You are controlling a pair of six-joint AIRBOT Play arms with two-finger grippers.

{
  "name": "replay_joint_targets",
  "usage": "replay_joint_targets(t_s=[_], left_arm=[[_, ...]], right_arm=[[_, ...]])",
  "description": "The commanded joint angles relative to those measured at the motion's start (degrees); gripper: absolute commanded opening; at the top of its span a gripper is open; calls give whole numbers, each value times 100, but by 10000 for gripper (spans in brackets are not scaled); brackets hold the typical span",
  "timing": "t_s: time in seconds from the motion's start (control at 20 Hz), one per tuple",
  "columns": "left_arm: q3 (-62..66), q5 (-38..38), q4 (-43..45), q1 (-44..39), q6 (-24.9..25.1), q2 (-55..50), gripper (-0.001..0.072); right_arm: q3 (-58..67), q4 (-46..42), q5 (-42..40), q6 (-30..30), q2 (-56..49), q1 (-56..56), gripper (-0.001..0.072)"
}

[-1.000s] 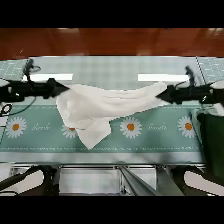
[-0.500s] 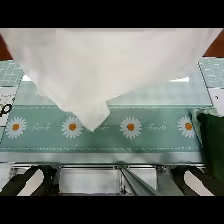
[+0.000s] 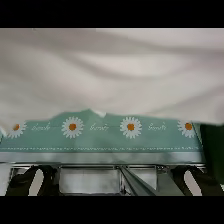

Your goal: Fold the shirts.

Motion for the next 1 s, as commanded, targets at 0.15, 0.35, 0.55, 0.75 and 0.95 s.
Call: replay_joint_targets(t_s=[0.15,0.35,0.55,0.75,0.95], left_arm=[[-190,-734,1965,0,-1025,551,23],[-1513,-715,1652,0,-846,87,23],[-3073,48,824,-11,-59,-1080,24],[-3545,1123,581,-13,210,-3080,24],[-3161,1513,-992,-68,1029,-5018,24]], right_arm=[[-216,-577,949,409,337,-2,28],[-1753,-96,546,234,334,-2,28],[-4011,273,-710,-181,85,15,28],[-5554,1322,-2208,-940,-1010,15,28],[-5405,2468,-3152,-1714,-3036,15,28]])
